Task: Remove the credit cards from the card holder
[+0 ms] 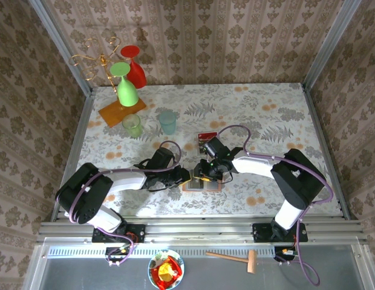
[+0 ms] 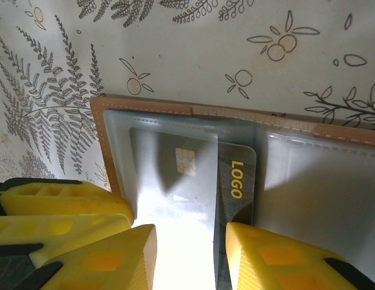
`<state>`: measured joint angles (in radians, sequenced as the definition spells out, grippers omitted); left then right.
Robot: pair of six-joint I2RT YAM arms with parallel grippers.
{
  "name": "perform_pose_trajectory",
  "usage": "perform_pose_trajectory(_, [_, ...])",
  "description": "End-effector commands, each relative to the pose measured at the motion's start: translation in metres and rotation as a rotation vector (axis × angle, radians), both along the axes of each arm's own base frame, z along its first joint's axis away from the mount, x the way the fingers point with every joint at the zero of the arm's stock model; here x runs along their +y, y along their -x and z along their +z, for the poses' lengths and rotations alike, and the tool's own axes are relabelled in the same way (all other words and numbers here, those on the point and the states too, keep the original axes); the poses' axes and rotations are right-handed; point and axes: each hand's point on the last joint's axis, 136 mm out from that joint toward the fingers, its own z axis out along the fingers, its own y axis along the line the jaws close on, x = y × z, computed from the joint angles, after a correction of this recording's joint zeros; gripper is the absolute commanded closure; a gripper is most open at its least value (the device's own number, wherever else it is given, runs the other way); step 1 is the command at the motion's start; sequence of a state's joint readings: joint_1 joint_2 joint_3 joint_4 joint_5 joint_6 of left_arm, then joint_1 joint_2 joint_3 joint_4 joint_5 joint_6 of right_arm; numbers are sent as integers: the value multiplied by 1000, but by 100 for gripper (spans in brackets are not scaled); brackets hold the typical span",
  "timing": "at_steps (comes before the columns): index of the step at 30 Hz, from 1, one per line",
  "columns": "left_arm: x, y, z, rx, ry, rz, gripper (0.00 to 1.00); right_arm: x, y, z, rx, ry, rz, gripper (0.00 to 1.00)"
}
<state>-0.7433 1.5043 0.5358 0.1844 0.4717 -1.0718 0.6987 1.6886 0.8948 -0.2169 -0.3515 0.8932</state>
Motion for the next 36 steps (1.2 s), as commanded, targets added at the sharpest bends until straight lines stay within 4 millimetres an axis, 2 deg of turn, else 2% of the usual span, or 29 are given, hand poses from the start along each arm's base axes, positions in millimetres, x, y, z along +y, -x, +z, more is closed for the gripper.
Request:
perform_pose_trajectory(1, [6,4,-9,20,-25,-1,77,-10,7,-11,24,71,14,62])
perform_pose_trajectory(11, [7,5,-11,24,-23,4,77,-18,3,-6,4,114,30,62])
perform_pose_trajectory(21, [6,5,-11,25,-18,7,77,-12,-3,0,-19,93,51,62])
perform_pose_trajectory(36, [-8,-12,20,-41,30,4,77,-11,-4,16,-61,52,46,62])
